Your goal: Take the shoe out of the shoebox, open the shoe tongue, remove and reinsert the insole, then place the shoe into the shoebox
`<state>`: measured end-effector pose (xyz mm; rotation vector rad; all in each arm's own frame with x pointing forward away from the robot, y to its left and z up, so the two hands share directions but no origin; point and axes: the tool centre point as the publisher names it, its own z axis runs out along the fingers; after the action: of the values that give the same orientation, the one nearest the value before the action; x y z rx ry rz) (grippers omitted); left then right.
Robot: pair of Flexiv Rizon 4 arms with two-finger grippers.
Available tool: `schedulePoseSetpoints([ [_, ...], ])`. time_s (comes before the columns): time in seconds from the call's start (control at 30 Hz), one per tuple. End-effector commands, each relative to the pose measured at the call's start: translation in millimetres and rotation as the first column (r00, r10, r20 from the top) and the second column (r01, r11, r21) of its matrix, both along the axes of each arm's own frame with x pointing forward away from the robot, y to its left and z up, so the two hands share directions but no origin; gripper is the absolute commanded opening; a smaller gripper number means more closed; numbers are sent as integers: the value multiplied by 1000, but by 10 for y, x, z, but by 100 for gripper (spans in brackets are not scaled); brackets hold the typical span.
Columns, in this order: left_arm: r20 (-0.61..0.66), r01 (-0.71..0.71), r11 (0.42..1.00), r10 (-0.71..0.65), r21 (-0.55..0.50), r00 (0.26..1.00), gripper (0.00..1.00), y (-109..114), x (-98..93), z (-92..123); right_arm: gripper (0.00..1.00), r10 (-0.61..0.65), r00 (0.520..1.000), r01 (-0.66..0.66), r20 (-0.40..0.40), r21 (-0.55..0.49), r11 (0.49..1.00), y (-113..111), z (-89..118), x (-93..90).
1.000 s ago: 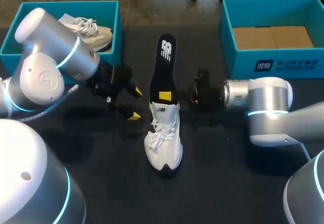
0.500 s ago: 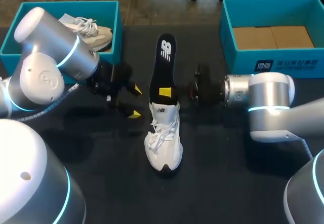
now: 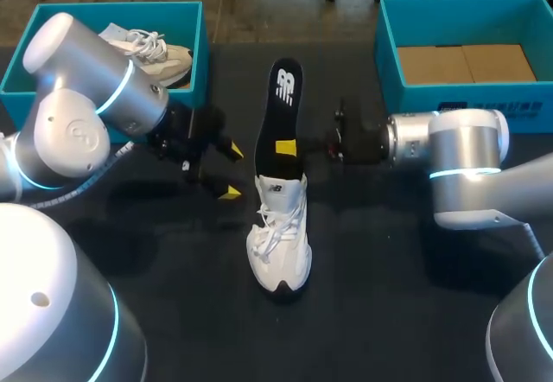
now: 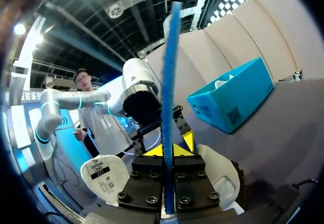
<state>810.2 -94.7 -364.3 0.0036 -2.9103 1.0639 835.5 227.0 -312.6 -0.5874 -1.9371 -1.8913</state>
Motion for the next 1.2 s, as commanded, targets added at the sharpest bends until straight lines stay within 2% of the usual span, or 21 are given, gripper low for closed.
schedulePoseSetpoints([
  [0.03,0,4,1000,-4,2,1000,100,-8,1,4,0,-4,1000,4,-13,-5,1000,-3,-48,-54],
  [0.2,8,7,1000,-7,6,1000,100,3,-19,-9,0,-19,997,17,-73,-29,999,-3,-134,-129],
  [0.7,9,18,1000,-18,8,1000,100,5,-51,-11,0,-47,989,45,-142,-17,999,87,-275,-369],
  [0.8,5,16,1000,-16,9,1000,100,-1,-74,-29,0,-56,990,54,-131,-19,998,57,-254,-354],
  [0.83,4,16,1000,-17,10,1000,100,-3,-80,-33,3,-55,991,53,-126,-25,998,51,-234,-337],
  [0.87,3,17,1000,-17,10,1000,100,-5,-84,-35,13,-56,992,53,-114,-29,998,44,-212,-321],
  [0.97,0,17,1000,-17,9,1000,100,-6,-96,-37,22,-51,994,48,-96,-39,998,32,-150,-270],
  [1.2,-1,10,1000,-10,11,1000,100,29,-104,-41,18,-27,996,22,-85,-58,998,13,-89,-174],
])
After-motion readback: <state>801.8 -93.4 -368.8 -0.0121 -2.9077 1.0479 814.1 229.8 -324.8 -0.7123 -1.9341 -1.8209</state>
